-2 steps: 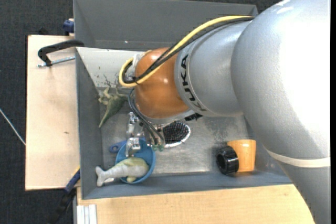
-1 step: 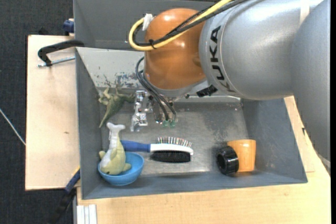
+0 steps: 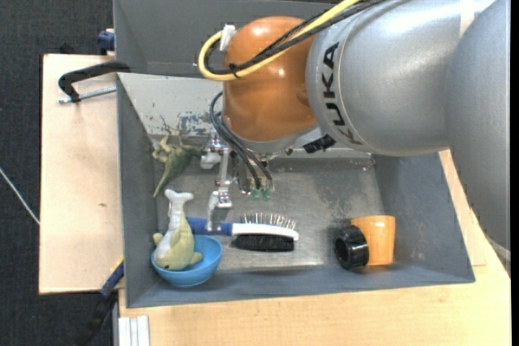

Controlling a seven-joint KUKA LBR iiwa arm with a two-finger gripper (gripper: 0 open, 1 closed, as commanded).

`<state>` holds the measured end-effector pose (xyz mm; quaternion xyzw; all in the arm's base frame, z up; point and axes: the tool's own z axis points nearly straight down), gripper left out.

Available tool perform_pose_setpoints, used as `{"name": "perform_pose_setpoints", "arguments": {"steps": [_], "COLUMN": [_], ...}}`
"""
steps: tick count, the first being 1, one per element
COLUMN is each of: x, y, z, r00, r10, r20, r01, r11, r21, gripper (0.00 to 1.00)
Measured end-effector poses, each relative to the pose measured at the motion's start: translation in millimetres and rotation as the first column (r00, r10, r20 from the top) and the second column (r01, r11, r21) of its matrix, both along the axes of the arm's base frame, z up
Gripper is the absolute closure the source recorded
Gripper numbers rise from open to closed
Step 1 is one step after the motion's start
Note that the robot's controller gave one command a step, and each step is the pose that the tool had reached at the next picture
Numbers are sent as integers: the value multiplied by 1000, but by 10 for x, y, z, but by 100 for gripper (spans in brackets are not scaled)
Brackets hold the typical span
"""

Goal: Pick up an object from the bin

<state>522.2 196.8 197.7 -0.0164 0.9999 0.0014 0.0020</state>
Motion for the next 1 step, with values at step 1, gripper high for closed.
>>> {"name": "perform_pose_setpoints", "arguments": {"steps": [1], "x": [-26], "y": [-273], "z": [-1072], "r00": [1000], "r10": [22], "r20": [-11], "r01": [-22], "r11": [1000], "r21": [-5], "gripper": [0]}}
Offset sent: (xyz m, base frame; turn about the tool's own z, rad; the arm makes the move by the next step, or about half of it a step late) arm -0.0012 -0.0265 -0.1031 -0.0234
